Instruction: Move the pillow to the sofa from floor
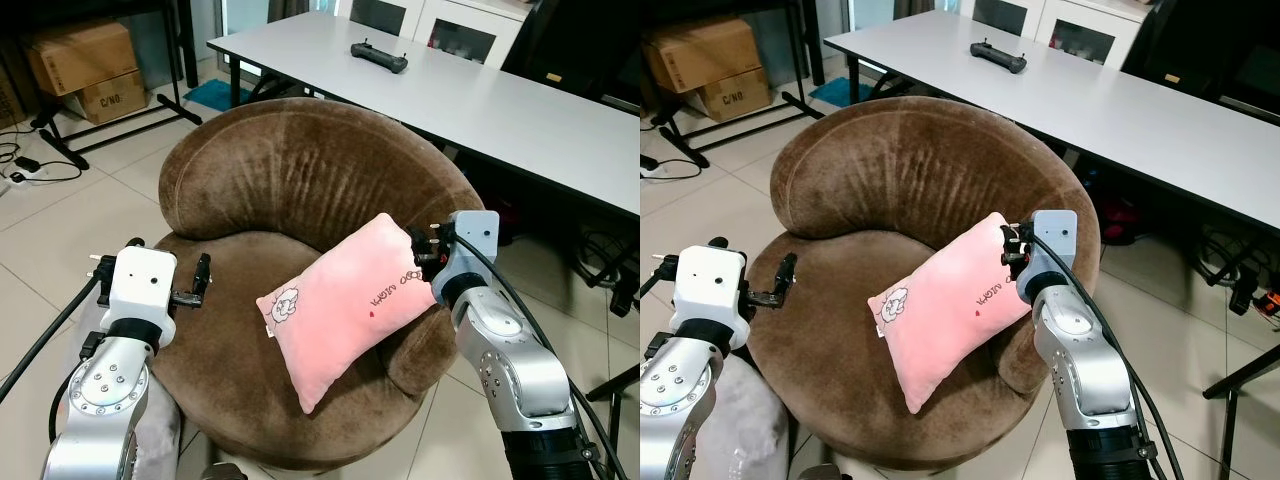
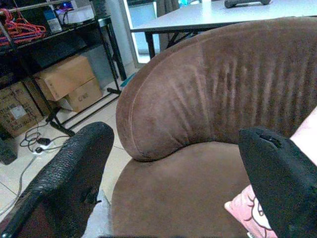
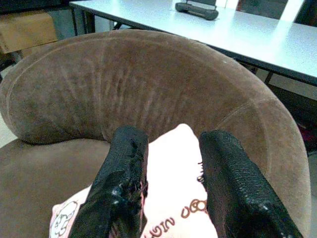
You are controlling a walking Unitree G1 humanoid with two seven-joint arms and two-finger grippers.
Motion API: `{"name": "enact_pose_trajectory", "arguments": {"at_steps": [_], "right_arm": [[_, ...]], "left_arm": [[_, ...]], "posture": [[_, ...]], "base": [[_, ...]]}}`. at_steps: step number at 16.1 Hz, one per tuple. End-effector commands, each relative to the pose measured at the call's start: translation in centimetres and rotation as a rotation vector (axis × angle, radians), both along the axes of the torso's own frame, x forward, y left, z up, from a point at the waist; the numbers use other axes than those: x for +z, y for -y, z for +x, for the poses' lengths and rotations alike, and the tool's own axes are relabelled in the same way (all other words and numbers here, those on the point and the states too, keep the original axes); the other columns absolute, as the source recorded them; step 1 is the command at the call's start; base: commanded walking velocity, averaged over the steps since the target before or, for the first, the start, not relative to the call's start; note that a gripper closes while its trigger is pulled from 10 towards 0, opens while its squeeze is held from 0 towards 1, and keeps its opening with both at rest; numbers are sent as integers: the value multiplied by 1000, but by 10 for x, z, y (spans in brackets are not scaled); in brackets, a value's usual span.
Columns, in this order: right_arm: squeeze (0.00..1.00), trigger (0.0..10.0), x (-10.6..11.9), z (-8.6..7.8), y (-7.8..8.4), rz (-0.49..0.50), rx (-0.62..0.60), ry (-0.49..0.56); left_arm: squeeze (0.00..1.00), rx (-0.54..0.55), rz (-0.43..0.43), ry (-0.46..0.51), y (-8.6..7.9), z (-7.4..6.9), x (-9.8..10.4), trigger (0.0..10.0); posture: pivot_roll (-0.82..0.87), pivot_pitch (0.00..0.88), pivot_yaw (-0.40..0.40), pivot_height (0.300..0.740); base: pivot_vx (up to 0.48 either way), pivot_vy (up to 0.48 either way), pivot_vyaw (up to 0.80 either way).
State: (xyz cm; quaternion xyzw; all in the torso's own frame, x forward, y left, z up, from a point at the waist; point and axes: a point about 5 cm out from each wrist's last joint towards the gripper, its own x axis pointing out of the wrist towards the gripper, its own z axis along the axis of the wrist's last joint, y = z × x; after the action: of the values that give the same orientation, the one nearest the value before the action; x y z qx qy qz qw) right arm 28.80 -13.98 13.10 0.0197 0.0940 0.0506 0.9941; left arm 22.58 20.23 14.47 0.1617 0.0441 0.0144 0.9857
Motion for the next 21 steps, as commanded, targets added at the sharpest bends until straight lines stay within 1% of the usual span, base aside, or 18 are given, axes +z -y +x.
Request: {"name": "enact_pose_trajectory", "arguments": {"at_steps": [1,11,13,15,16,19,21], "right_arm": [[0,10000,0,-1,4,-26,-1,-2],[0,10000,-4,-2,7,-37,-15,-19],[0,10000,-2,-1,8,-50,-10,13],[0,10000,1,1,12,-103,-38,105],[0,10000,0,1,13,-117,-50,117],[0,10000,-4,-1,12,-72,-17,101],[0,10000,-8,-3,11,-63,-6,93]], "left_arm": [[0,-2,0,13,1,-1,2,10000],[0,-4,13,33,1,0,3,10000],[0,2,14,41,0,1,4,10000],[0,34,31,77,-4,1,6,10000],[0,41,39,84,-6,1,5,10000],[0,45,46,90,-7,-1,4,10000],[0,46,48,97,-6,-2,3,10000]], "posture": [[116,0,-136,740],[118,0,-135,740],[121,0,-137,740],[121,0,-137,740],[121,0,-137,740],[124,0,-142,740],[127,0,-145,740]], "base": [[0,0,0],[0,0,0],[-240,0,0],[-244,0,0],[-244,0,0],[-242,0,0],[-270,0,0]]}}
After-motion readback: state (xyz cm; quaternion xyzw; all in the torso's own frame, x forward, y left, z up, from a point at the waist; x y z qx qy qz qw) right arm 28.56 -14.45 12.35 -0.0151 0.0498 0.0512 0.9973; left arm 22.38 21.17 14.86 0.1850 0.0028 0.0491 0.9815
